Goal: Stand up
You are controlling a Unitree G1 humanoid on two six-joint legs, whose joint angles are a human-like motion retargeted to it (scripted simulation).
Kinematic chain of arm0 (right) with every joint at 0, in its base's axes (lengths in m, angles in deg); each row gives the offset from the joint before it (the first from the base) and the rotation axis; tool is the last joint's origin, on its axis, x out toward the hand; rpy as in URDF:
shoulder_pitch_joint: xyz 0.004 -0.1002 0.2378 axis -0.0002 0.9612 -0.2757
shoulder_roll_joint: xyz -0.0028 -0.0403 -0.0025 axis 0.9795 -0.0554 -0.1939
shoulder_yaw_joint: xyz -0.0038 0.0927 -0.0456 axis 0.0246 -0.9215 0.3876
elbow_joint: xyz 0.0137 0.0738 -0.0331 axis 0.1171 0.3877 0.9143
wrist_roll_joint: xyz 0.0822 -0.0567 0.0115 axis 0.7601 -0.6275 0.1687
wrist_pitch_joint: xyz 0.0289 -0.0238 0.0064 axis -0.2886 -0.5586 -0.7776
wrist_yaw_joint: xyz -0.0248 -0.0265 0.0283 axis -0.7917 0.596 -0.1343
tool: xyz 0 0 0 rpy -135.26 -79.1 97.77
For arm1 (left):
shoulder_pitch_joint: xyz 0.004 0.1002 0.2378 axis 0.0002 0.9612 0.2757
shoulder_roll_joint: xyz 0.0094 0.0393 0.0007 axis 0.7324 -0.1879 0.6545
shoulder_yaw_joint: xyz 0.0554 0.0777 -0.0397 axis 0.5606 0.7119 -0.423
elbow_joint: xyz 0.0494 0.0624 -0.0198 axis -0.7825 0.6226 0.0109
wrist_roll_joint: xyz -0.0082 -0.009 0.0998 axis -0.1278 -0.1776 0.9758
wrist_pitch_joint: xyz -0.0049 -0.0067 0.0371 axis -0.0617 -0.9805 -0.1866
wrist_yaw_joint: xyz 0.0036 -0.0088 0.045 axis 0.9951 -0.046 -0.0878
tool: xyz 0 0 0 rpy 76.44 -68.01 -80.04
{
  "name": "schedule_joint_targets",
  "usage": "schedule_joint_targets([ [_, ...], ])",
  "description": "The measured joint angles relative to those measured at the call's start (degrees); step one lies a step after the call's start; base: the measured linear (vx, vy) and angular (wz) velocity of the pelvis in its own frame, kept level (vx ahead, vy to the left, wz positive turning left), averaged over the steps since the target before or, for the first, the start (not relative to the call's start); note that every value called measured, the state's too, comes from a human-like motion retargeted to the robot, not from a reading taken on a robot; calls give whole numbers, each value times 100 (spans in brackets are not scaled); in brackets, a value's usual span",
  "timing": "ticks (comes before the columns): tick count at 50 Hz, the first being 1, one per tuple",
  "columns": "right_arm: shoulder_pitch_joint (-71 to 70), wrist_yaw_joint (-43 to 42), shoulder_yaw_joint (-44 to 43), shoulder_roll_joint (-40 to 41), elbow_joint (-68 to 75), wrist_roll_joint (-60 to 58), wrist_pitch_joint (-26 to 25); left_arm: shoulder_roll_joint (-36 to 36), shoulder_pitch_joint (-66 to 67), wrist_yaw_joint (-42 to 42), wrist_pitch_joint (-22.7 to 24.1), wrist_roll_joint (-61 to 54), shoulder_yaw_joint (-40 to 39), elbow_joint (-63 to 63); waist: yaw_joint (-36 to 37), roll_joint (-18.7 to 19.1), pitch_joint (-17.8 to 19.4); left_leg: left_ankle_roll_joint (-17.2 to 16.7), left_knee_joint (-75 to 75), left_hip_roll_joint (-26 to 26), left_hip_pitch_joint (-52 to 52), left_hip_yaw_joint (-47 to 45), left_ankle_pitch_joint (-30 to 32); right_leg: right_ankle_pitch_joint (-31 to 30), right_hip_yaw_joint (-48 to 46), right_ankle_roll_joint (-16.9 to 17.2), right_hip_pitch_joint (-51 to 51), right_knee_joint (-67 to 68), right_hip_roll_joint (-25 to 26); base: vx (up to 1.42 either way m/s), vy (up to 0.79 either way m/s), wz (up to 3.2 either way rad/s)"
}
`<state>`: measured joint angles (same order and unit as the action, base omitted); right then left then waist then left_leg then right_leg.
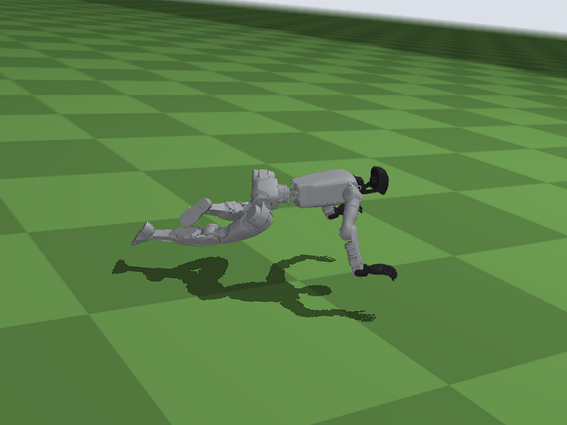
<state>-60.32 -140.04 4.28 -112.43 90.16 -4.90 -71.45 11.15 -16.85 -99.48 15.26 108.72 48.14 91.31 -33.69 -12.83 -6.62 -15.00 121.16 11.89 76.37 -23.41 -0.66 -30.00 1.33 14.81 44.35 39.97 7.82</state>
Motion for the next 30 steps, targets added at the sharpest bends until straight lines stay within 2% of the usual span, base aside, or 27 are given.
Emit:
schedule_joint_targets([
  [3, -669, -69, 106, 88, 900, -104, 297, -115, -781, -334, -43, 94, 558, 762, -99, 179, -157, 0, 323, 279, 1254, -203, 503, 0, -283, 2, 627, 425, 38, 5, 49, 167],
  [5, -942, -98, 175, 24, 1281, -185, 466, -100, -1044, -363, -90, -35, 859, 915, 34, 104, -18, 0, 475, 294, 1358, -569, 183, 0, -326, -1, 579, 724, 50, 27, 34, -199],
  [7, -1144, -86, 124, 24, 1585, -257, 599, -228, -1179, -364, -131, 75, 837, 1039, 237, -158, 336, 0, 574, 116, 1358, -769, -101, 0, -370, 4, 288, 1068, 186, 26, 34, -337],
  [8, -1256, -100, 129, -23, 1721, -294, 675, -213, -1276, -364, -181, 70, 909, 1065, 373, -171, 524, 0, 617, 172, 1358, -816, 317, 0, -366, 2, 188, 1133, 321, 27, 34, -287],
  [9, -1359, -115, 154, -63, 1838, -310, 729, -205, -1357, -364, -229, 59, 954, 1096, 510, -207, 691, 0, 688, 103, 1358, -801, 452, 0, -317, 2, 90, 1192, 430, 32, 28, -258],
  [12, -1714, -112, 157, -181, 2143, -422, 872, -213, -1565, -365, -294, 11, 972, 1135, 1024, -323, 1113, 0, 811, -384, 1358, -510, 215, 49, -90, -5, -158, 1365, 616, 39, 14, -276],
  [15, -2092, -153, 232, -432, 2439, -432, 1043, -223, -1867, -364, -345, -94, 1054, 1112, 1420, -282, 1379, 0, 647, -268, 1358, -270, 534, 307, -189, -131, 71, 1805, 534, 22, 25, -154],
  [17, -2234, -176, 239, -567, 2610, -419, 1078, -327, -1958, -365, -395, -76, 982, 1028, 1589, -247, 1565, 0, 737, -625, 1358, -404, 551, 732, -389, -317, 132, 2176, 414, 28, 39, -129],
  [20, -2410, -171, 256, -864, 2760, -457, 1158, -478, -2058, -319, -434, -201, 988, 927, 1827, -77, 1775, 0, 725, -739, 1358, -481, 588, 1012, -737, -542, 238, 2616, 121, 22, 38, -120],
  [25, -2675, -321, 259, -1356, 3139, -717, 1097, -832, -2133, -246, -626, -274, 838, 627, 2287, 2, 2129, 0, 854, -1138, 1358, -669, 152, 1771, -787, -806, 328, 3539, -184, 26, 44, -197],
  [27, -2757, -459, 312, -1574, 3341, -902, 880, -994, -2183, -234, -744, -271, 850, 506, 2456, 61, 2193, 0, 885, -1343, 1358, -766, -27, 2213, -912, -966, 431, 3958, -390, 19, 47, -185],
  [30, -2820, -626, 427, -1905, 3604, -1129, 477, -1257, -2274, -156, -931, -283, 917, 366, 2688, 139, 2242, 0, 902, -1672, 1358, -931, -300, 2906, -1281, -1179, 607, 4683, -1051, 15, 41, -194],
])
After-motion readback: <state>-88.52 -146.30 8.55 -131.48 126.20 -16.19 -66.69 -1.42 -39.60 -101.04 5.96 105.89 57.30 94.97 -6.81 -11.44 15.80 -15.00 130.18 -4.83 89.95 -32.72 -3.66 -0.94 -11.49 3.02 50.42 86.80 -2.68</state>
